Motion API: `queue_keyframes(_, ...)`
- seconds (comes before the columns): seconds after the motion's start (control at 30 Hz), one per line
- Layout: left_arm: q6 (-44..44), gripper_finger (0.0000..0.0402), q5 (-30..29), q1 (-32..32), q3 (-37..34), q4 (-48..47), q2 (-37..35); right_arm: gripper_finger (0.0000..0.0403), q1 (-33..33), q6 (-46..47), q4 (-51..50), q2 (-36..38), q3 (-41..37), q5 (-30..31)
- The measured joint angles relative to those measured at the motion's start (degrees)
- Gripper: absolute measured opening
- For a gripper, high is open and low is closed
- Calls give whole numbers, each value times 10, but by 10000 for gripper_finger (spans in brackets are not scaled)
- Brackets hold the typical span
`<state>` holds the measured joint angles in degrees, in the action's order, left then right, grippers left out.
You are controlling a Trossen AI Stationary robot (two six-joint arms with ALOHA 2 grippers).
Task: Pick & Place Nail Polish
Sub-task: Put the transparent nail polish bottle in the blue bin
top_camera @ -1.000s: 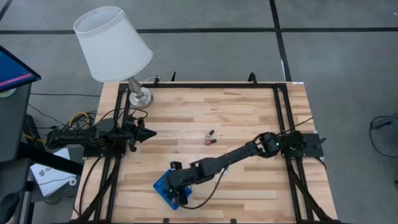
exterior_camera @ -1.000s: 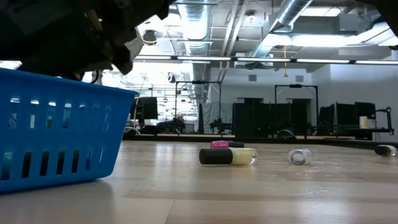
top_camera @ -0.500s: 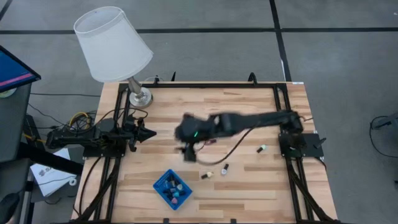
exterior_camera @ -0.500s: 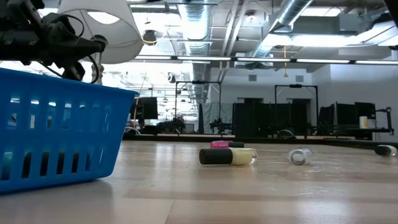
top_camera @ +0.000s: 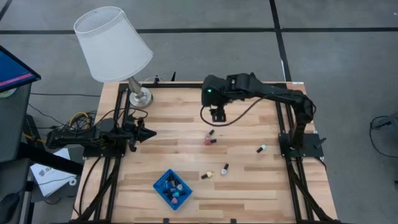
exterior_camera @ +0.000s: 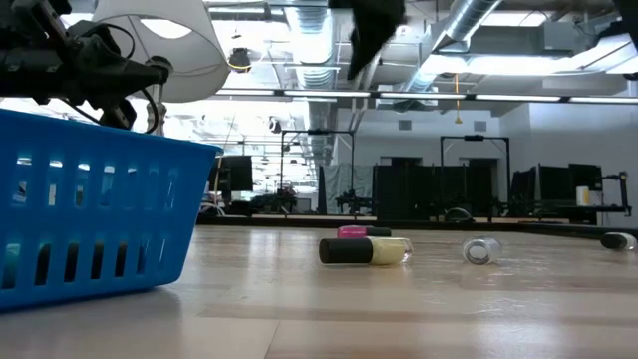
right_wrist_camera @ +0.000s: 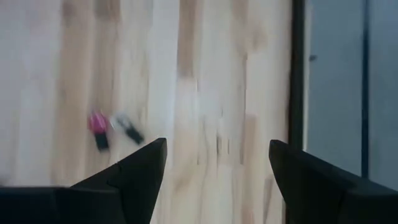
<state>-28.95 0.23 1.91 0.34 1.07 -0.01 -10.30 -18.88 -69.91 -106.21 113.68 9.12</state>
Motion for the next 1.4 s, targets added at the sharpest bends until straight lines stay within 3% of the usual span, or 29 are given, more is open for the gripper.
queue_keyframes(0.3, 0, 1, 0, 0, 0, 0, 0, 276, -9, -84, 156, -1, -205, -55)
queue_keyframes(0.57, 0, 1, 0, 0, 0, 0, 0, 276, -2, -128, 276, 0, -313, -81)
queue_keyframes(0.93, 0, 1, 0, 0, 0, 0, 0, 276, -2, -176, 353, -41, -360, -121)
queue_keyframes(1.17, 0, 1, 0, 0, 0, 1, 0, 276, -4, -182, 332, -103, -363, -125)
queue_keyframes(1.4, 0, 1, -2, 0, 0, 1, 0, 275, -8, -200, 329, -106, -361, -128)
